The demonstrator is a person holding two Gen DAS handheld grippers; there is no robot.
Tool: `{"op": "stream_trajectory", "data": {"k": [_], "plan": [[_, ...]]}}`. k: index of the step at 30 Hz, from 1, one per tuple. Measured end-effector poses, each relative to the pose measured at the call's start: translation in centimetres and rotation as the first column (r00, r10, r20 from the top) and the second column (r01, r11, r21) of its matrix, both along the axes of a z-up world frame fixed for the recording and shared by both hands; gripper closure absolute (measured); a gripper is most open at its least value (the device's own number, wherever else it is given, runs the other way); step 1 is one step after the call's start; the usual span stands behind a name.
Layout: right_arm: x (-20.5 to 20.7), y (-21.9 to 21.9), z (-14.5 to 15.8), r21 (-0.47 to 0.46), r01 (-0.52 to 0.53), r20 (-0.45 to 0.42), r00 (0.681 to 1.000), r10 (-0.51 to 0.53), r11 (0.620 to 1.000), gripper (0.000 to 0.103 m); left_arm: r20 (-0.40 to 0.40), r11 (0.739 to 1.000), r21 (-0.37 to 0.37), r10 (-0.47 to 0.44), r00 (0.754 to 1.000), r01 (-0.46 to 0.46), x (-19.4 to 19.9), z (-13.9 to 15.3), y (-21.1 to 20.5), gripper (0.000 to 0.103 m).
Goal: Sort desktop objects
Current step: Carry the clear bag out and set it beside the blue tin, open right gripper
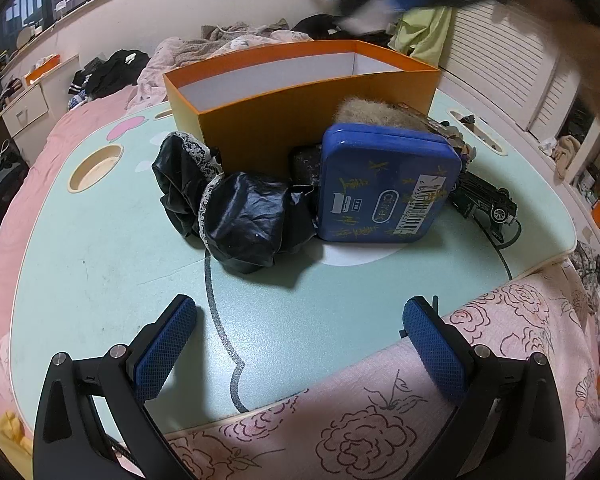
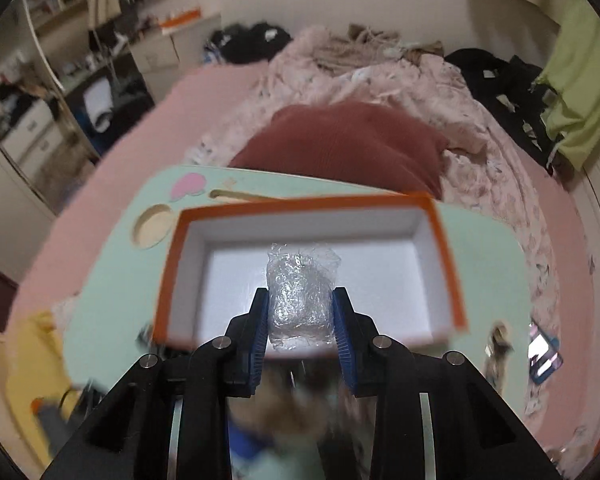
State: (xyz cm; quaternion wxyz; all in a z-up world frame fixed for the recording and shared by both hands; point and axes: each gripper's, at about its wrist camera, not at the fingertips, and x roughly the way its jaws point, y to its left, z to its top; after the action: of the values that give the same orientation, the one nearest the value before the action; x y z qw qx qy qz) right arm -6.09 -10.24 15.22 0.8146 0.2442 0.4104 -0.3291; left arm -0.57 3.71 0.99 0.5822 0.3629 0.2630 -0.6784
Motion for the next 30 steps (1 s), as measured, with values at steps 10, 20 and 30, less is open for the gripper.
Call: {"op": "stream_trajectory", "data": {"k": [10, 20, 30], "plan": [[-5.4, 6.0, -6.3, 0.078, -0.040, 0.022, 0.999, 0.038, 0.996, 0.072, 0.001, 1.000, 0.000, -0.007, 1.000, 0.007, -0.1, 0.1, -0.1, 0.000], [-3.4, 7.5, -6.4, -0.036, -0.054, 0.015, 0.998, 0.055, 0.998, 0.046, 0.000, 1.000, -0.001, -0.005, 1.000, 0.005, -0.1, 0.0, -0.2, 0.000], [-5.6, 1.9, -1.7, -0.103, 0.093, 0.139, 0.987, -0.078, 0.990, 0.032, 0.000, 1.000, -0.001, -0.012, 1.000, 0.012, -0.2, 0.0, -0.2, 0.000]]}}
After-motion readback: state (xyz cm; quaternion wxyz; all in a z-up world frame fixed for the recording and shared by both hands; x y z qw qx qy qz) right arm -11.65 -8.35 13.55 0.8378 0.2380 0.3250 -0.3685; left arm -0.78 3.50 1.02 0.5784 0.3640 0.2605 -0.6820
